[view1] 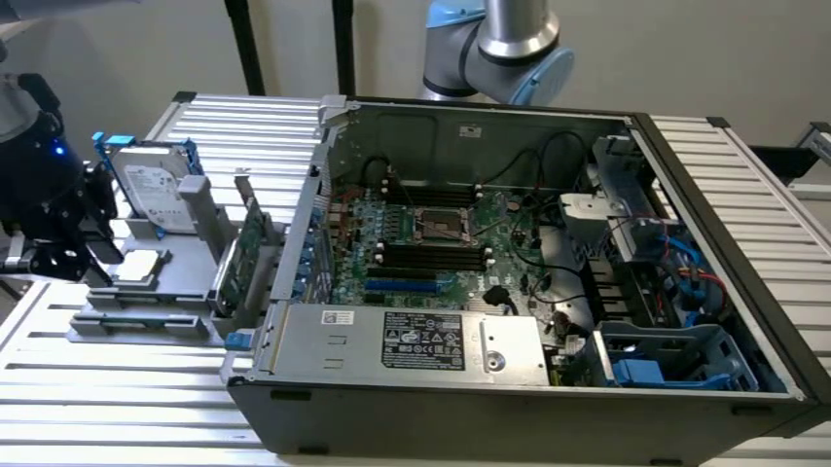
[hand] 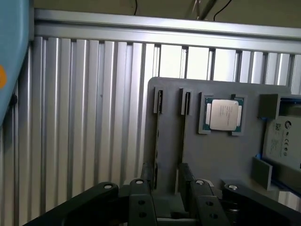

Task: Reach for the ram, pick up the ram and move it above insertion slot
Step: 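Pick up the ram and move it above insertion slot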

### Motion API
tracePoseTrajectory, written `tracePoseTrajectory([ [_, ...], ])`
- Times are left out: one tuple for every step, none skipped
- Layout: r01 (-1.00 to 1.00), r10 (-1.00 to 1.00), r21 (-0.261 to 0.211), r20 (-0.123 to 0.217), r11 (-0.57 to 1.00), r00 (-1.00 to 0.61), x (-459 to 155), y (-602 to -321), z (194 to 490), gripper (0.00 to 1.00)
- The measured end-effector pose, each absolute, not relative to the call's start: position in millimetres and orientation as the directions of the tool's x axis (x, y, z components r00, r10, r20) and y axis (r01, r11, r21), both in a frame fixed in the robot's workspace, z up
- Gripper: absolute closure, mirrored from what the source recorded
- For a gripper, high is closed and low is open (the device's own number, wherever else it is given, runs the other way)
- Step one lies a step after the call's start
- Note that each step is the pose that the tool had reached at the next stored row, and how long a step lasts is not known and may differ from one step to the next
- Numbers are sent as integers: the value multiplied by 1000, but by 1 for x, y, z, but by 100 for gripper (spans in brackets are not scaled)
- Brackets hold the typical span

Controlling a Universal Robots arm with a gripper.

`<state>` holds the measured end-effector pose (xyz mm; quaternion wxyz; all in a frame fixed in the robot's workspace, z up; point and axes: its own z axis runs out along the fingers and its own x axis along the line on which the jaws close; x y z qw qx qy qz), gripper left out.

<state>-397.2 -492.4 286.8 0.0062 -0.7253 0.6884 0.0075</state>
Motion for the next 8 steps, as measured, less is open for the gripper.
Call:
tracePoseTrajectory([
  [-999, -998, 1, -19, -51, 51, -397, -493, 285, 64],
  [-999, -999, 1, -19, -51, 50, -397, -493, 283, 64],
  [-999, -999, 1, -19, -50, 50, -397, -493, 281, 64],
  [-999, -999, 2, -19, -49, 49, -397, -493, 280, 64],
  [-999, -999, 1, -19, -48, 48, -397, -493, 278, 64],
  [-999, -999, 1, -19, -48, 47, -397, -493, 276, 64],
  [-999, -999, 1, -19, -47, 47, -397, -493, 274, 64],
  [-999, -999, 1, -19, -46, 46, -397, -493, 272, 64],
])
